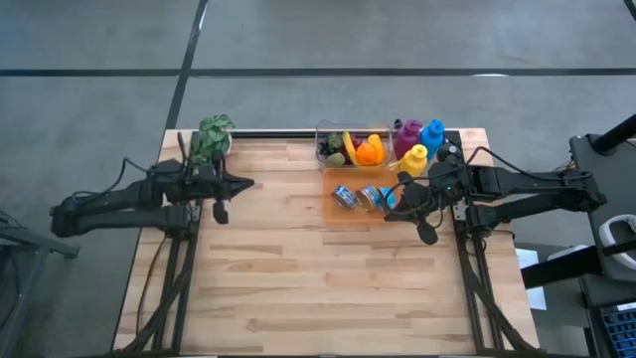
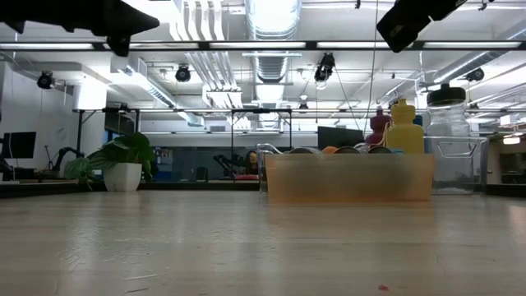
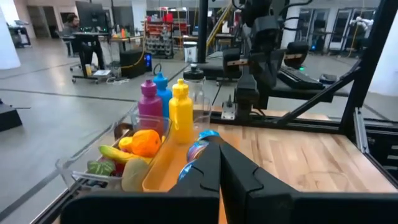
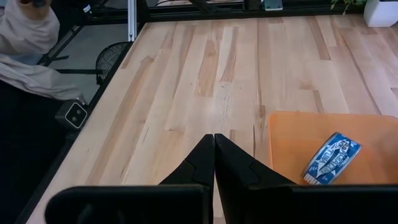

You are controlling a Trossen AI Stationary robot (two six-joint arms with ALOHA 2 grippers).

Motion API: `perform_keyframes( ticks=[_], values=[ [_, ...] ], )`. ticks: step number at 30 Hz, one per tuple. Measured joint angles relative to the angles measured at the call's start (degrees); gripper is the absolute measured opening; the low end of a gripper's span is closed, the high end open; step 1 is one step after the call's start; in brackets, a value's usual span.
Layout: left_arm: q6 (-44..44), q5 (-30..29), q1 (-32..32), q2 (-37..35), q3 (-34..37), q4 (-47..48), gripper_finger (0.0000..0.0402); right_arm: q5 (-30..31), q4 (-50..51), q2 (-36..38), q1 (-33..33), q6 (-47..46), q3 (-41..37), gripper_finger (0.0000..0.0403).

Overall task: Pick & Place Food Item
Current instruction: Return to Home Position

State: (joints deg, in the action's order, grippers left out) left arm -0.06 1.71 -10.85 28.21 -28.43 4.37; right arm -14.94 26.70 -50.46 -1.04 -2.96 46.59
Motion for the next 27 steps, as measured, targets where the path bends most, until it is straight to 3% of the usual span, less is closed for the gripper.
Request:
perform_keyframes(
  ticks=[20, 27],
  values=[
    [-0.2, 1.7, 0.0, -28.3, 17.6, 0.0, 0.0001, 0.0, -0.3, 0.0, 0.0, -0.7, 0.0, 0.0008],
    [0.1, 1.8, 0.0, -27.5, 19.2, -0.3, 0.0001, 0.0, -0.8, -0.3, 0.0, -2.9, 0.0, 0.0008]
  ],
)
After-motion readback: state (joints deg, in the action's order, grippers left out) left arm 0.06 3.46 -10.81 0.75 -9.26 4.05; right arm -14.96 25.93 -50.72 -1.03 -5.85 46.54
